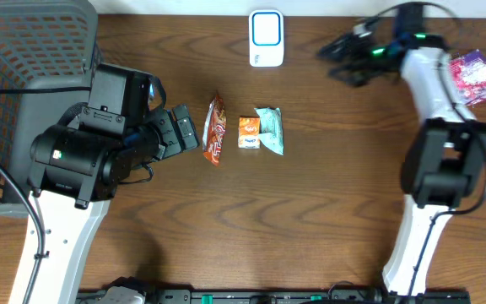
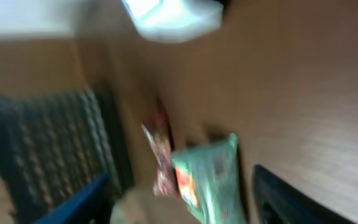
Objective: Scan the item barcode
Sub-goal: 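Reach the right gripper to the mint-green packet and grasp it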
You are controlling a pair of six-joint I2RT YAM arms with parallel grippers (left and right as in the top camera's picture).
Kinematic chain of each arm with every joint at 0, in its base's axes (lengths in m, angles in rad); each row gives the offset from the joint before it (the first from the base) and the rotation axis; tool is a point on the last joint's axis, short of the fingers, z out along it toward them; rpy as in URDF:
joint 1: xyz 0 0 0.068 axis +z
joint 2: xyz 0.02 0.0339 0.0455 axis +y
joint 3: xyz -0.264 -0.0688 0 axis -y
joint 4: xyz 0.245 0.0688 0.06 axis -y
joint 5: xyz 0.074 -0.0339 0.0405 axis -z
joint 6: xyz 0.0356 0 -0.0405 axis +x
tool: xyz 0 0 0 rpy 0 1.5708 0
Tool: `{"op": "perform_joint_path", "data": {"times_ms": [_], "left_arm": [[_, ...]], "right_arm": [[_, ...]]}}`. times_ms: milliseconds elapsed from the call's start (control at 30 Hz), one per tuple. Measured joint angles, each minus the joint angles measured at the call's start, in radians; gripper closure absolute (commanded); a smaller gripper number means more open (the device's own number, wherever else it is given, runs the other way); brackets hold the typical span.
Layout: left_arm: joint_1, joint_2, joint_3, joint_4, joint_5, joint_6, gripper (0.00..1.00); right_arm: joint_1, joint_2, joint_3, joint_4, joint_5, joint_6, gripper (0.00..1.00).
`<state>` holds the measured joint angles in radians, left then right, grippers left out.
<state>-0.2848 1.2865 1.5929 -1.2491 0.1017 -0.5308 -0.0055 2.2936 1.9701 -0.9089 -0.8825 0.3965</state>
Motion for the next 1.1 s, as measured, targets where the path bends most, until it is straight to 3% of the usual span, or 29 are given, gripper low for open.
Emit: {"op": "perform_joint_path", "data": {"times_ms": [167,333,533,667,833,1100], "left_arm": [[0.000,0.000,0.000,0.000,0.000,0.000,0.02],[0.000,0.000,0.000,0.000,0.000,0.000,0.02],[0.000,0.000,0.000,0.000,0.000,0.000,0.02],[0.000,0.000,0.000,0.000,0.000,0.000,0.02],[0.000,0.000,0.000,0.000,0.000,0.000,0.02],[0.000,0.000,0.000,0.000,0.000,0.000,0.02]], "right_arm": [[0.149,0.000,0.000,-0.137,0.260,-0.094,0.43],[0.306,0.000,0.000,-0.178,0.599,-0.139,0.47],[0.437,0.000,0.002,-0.211,0.853,-0.156,0.47],[0.471,0.000,0.006,-0.249,0.919,-0.162,0.48],[0.495,0.000,0.006,-0.278,0.966,-0.167,0.57],[0.492,0.000,-0.025,-0.204,0.896,-0.171,0.62]]}}
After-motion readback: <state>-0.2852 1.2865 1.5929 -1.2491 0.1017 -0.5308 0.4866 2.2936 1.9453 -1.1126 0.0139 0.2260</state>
